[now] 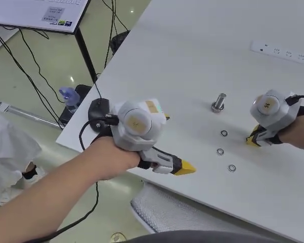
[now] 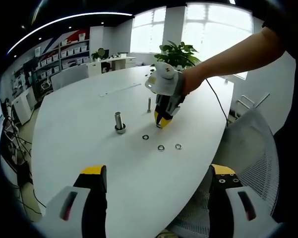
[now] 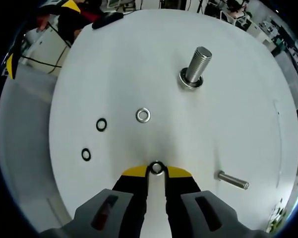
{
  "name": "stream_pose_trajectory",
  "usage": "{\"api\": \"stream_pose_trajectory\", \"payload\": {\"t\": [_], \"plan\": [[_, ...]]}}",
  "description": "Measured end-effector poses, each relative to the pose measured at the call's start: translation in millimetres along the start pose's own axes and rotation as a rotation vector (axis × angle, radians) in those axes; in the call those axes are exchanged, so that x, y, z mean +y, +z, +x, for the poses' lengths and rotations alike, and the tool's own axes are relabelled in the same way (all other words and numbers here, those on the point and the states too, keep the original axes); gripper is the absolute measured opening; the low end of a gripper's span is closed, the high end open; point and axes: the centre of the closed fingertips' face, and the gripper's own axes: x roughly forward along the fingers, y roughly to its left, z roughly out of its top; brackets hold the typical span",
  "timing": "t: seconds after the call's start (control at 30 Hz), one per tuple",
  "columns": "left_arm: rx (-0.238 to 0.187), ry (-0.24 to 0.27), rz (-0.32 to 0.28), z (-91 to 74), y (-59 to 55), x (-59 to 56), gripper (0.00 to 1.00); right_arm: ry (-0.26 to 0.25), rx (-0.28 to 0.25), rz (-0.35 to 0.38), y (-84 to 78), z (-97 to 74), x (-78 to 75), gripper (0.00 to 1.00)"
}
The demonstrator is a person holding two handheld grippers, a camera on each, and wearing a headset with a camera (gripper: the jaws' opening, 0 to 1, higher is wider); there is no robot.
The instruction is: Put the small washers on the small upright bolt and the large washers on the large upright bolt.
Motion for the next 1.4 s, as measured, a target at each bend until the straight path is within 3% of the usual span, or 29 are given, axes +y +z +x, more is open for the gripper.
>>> {"api": "stream_pose_trajectory", "payload": {"t": [0.37, 0.73, 1.2, 1.4], "plan": [[0.001, -0.005, 0.007, 2.0, 2.9, -2.0, 0.83, 0.003, -0.013, 0.042, -4.3, -3.6, 0.6, 0.12], [-0.005, -0.015, 0.019, 10.2, 8.5, -4.2, 0.84, 0.001, -0.016, 0.066, -20.8, -23.2, -3.8, 0.12], [0.009, -0.009, 0.026, 9.6, 3.7, -2.0, 0.86, -0.017, -0.027, 0.120, -36.5, -47.0, -23.3, 0.12], [0.016, -0.005, 0.023, 8.6, 1.3, -0.4, 0.87, -0.036, -0.030, 0.134, -38.2, -58.1, -38.2, 0.12]]}}
